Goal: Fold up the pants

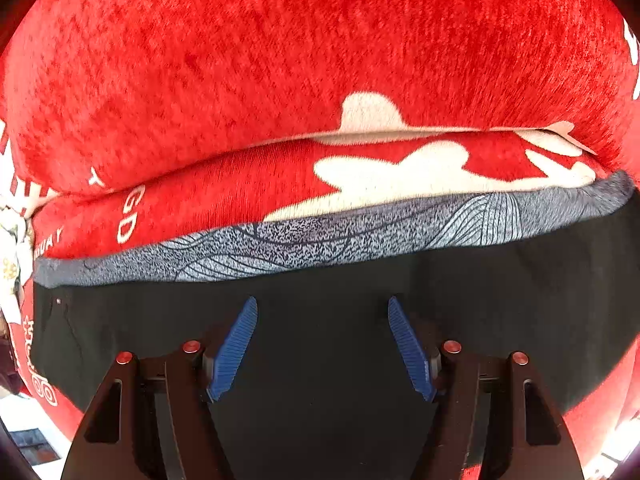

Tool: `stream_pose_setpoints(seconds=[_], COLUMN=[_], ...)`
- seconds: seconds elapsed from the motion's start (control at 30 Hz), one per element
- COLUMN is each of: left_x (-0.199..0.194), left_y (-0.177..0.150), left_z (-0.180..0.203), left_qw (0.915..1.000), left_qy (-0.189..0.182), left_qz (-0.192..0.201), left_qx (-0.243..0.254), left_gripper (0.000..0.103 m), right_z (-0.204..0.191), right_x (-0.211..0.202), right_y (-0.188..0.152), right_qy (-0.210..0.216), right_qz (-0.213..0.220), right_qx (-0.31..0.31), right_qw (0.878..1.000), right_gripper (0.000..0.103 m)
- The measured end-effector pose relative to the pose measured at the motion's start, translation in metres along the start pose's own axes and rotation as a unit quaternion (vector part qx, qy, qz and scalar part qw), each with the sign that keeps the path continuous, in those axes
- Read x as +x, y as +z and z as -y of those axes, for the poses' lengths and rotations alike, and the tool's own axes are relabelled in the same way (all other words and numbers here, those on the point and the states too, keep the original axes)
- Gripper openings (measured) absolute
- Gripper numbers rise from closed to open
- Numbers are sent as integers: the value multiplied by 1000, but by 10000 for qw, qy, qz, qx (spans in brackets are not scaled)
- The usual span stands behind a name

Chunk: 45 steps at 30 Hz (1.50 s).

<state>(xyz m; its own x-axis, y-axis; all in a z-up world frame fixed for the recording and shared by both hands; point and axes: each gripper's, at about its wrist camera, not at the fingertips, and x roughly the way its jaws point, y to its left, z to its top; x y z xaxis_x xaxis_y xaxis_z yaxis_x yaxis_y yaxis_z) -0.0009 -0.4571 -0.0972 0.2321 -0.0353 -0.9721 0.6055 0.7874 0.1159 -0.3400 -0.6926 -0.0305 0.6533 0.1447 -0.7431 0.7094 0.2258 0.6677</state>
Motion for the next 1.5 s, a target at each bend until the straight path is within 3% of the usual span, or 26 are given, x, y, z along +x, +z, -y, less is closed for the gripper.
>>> stream_pose_setpoints(seconds=[0.07, 0.13, 0.17, 0.23, 0.3, 0.43, 0.57, 0.67, 0.77, 0.93, 1.07, 1.27, 1.3, 1.5], left_x=[12, 14, 11, 5, -2, -14, -24, -26, -24, -23, -13, -1, 4, 35], left_y=[3, 3, 3, 1, -2, -17, -36, -52, -76, -92, -100, -121, -124, -139], left_z=[5, 2, -1, -13, -31, -75, -117, -148, -184, -250, -324, -433, -444, -474], left_qw=[9998, 9996, 9996, 9995, 9994, 9979, 9958, 9951, 9956, 9971, 9966, 9957, 9958, 9943], left_qy=[52, 178, 138, 179, 270, 470, 551, 609, 529, 390, 259, 239, 163, -642], left_qz=[-170, -148, -170, -133, -121, -225, -317, -344, -337, -211, -119, 61, 23, -36], left_qx=[7, -164, -191, -209, -192, -390, -662, -704, -696, -622, -779, -895, -904, -856], left_gripper=[72, 84, 84, 84, 84, 84, 84, 84, 84, 84, 84, 84, 84, 84], right_z=[4, 17, 20, 15, 4, -21, -45, -74, -106, -185, -266, -387, -407, -469], right_x=[2, 14, 15, 7, -3, -16, -21, 0, 9, 76, 151, 304, 334, 453], right_y=[-3, -2, -2, -1, -3, -16, -41, -60, -83, -145, -200, -295, -314, -388], right_qy=[-249, -716, -690, -840, -1189, -1375, -1287, -1154, -1056, -818, -556, -247, -205, -344], right_qz=[-124, -291, -255, -51, 48, 4, -99, -394, -763, -1321, -1682, -2692, -2882, -3356], right_qx=[-55, 5, 96, 108, -167, -748, -1199, -1558, -2222, -3252, -3965, -5044, -5251, -5977], right_qw=[9996, 9970, 9972, 9964, 9928, 9877, 9844, 9802, 9662, 9328, 9008, 8201, 8005, 7273], right_gripper=[13, 24, 26, 45, 52, 52, 52, 52, 52, 52, 52, 52, 52, 52])
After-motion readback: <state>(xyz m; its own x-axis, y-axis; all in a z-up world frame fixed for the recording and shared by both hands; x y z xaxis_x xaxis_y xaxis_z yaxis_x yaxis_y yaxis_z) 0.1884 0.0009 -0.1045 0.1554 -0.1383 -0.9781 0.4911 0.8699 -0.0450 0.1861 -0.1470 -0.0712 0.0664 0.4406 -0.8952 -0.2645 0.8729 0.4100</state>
